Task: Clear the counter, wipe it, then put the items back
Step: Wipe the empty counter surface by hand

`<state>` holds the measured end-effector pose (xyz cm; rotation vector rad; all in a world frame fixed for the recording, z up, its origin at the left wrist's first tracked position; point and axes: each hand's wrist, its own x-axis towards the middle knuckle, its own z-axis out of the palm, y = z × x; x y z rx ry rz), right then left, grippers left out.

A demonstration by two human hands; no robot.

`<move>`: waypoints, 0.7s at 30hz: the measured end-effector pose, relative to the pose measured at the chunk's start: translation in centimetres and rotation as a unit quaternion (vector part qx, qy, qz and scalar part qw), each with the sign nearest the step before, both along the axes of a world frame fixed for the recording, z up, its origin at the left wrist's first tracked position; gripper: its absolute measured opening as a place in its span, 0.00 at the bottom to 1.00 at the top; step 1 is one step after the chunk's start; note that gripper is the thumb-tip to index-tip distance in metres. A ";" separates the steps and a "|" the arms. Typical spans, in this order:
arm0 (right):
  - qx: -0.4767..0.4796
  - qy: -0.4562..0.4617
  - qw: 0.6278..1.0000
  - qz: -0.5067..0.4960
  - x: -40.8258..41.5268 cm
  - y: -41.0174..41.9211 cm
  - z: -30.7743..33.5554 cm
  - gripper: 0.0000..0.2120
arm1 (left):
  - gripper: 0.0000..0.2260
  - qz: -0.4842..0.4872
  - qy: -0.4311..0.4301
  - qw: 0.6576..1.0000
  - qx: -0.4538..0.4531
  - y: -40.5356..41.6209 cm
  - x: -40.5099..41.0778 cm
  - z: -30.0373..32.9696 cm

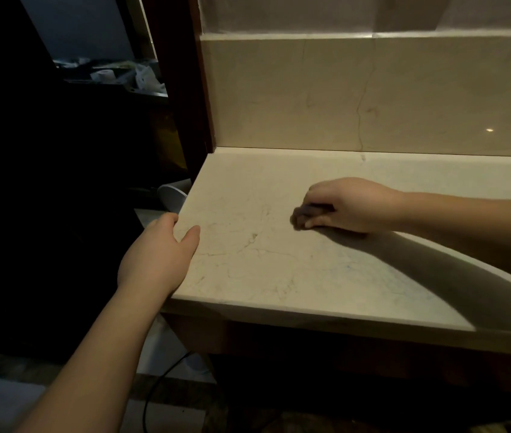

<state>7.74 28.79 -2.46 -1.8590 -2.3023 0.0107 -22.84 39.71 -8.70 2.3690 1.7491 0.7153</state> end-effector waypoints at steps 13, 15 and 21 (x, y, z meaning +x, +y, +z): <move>0.023 0.003 0.999 0.028 -2.9 -3.0 0.2 0.14 | 0.31 -0.007 0.002 1.000 0.012 0.4 -0.1 -0.5; 0.015 -0.003 0.999 0.028 -2.9 -3.6 0.1 0.15 | 0.31 -0.007 0.005 1.000 0.018 0.4 -0.2 -0.5; -0.001 -0.022 0.989 -0.144 2.0 0.4 1.0 0.13 | 0.28 -0.012 0.013 1.000 0.018 0.2 -0.1 -0.3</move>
